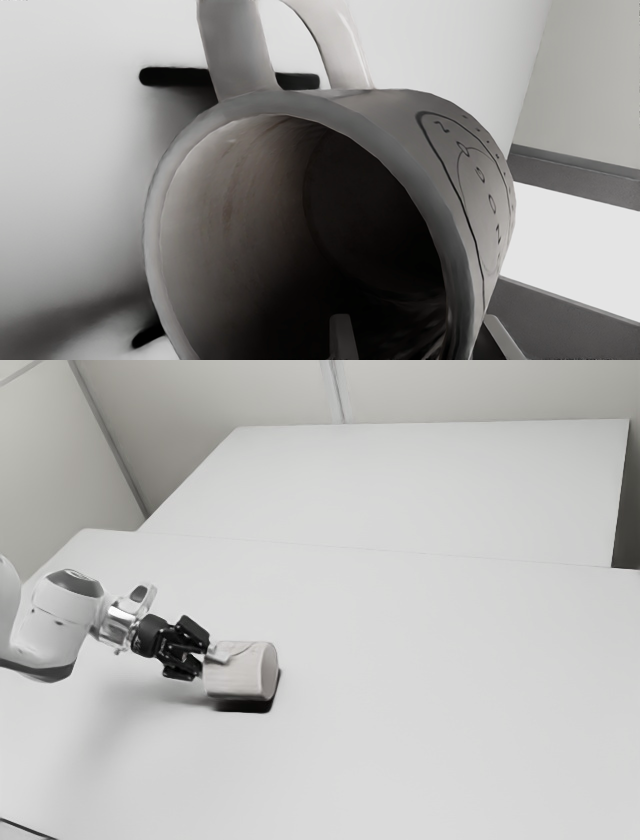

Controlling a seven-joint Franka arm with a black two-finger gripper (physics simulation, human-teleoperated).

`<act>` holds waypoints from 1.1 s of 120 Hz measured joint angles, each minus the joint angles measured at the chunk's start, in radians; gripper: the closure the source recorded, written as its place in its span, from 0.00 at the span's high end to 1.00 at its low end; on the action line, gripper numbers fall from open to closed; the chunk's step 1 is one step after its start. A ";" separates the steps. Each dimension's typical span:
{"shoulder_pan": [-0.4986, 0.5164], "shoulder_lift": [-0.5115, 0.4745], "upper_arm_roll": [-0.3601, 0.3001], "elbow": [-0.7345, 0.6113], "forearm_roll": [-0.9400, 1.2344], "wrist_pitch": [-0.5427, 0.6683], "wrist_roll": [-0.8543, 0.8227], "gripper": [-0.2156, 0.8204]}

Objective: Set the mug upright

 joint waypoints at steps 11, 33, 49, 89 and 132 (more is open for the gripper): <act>-0.001 -0.002 0.000 0.000 -0.008 -0.006 0.010 0.21; -0.003 -0.012 -0.001 0.004 -0.039 -0.018 0.035 0.16; -0.010 -0.025 -0.002 0.008 -0.057 -0.027 0.051 0.10; -0.034 -0.096 -0.005 0.031 -0.038 0.025 0.041 0.05; -0.124 -0.127 -0.003 0.125 0.343 0.163 -0.220 0.04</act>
